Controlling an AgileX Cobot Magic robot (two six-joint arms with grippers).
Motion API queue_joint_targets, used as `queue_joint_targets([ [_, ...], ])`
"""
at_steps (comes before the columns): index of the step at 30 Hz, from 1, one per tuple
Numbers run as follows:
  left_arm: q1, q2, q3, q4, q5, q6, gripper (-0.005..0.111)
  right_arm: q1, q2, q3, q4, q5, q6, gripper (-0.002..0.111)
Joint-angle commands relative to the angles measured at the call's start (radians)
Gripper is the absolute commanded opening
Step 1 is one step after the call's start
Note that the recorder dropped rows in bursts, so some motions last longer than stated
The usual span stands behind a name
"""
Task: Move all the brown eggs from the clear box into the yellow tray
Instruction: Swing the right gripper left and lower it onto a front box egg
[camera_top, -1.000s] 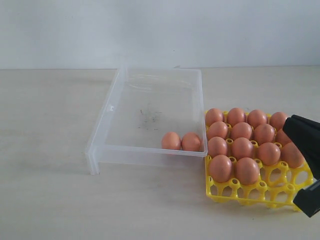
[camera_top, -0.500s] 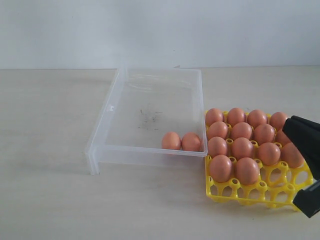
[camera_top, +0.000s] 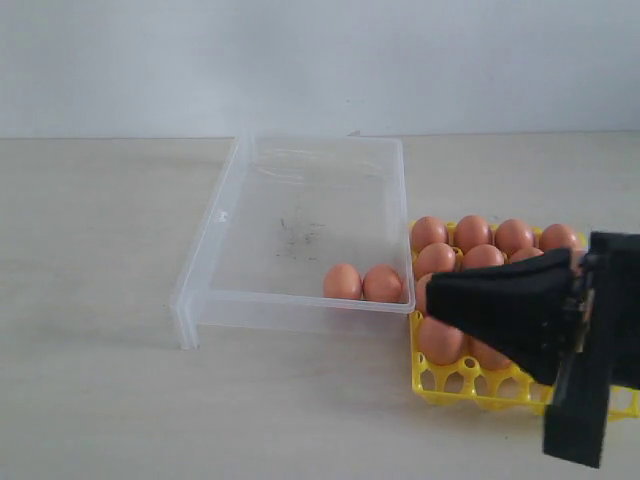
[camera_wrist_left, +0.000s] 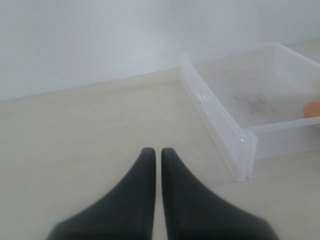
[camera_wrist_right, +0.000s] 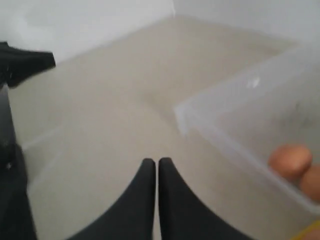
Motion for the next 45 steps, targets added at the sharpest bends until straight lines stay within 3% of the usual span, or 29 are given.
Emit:
queue_joint_targets([
  [1,-0.006,-0.003,0.004,0.002,-0.002,0.000,0.004,0.127,0.180,-0.133,-0.301,0.229,0.490,0.000],
  [4,-0.006,-0.003,0.004,0.002,-0.002,0.000,0.004,0.241,0.314,-0.248,-0.301,0.285,0.228,0.000],
  [5,-0.006,-0.003,0.004,0.002,-0.002,0.000,0.004,0.289,0.370,-0.322,-0.301,0.362,0.312,0.000],
  [8,-0.006,-0.003,0.004,0.002,-0.002,0.000,0.004,0.302,0.503,-0.478,-0.301,0.457,0.554,0.001],
  [12,-0.006,-0.003,0.004,0.002,-0.002,0.000,0.004,0.302,0.725,-0.699,-0.301,0.547,0.651,0.030],
  [17,-0.006,-0.003,0.004,0.002,-0.002,0.000,0.004,0.302,0.836,-0.736,-0.301,0.714,0.673,0.031],
  [19,-0.006,-0.003,0.004,0.002,-0.002,0.000,0.004,0.304,0.822,-0.736,-0.301,0.765,0.482,0.021],
  [21,-0.006,-0.003,0.004,0.002,-0.002,0.000,0.004,0.308,0.789,-0.736,-0.301,0.754,0.240,0.000],
  [25,-0.006,-0.003,0.004,0.002,-0.002,0.000,0.004,0.372,0.718,-0.738,-0.301,0.843,-0.272,0.000],
  [31,-0.006,-0.003,0.004,0.002,-0.002,0.000,0.004,0.559,0.722,-0.752,-0.301,1.559,-0.863,0.000],
  [33,-0.006,-0.003,0.004,0.002,-0.002,0.000,0.004,0.571,0.741,-0.784,-0.301,1.654,-0.839,0.000],
  [34,-0.006,-0.003,0.004,0.002,-0.002,0.000,0.004,0.573,0.750,-0.822,-0.224,1.687,-0.773,0.000],
  [36,-0.006,-0.003,0.004,0.002,-0.002,0.000,0.004,0.560,0.757,-0.932,0.112,1.690,-0.724,0.000],
  [40,-0.006,-0.003,0.004,0.002,-0.002,0.000,0.004,0.395,0.787,-1.167,1.184,1.687,-1.150,0.000],
  [42,-0.006,-0.003,0.004,0.002,-0.002,0.000,0.004,0.323,0.817,-1.229,1.568,1.731,-1.317,0.000],
  [45,-0.006,-0.003,0.004,0.002,-0.002,0.000,0.004,0.248,0.876,-1.284,1.844,1.802,-1.431,0.000],
])
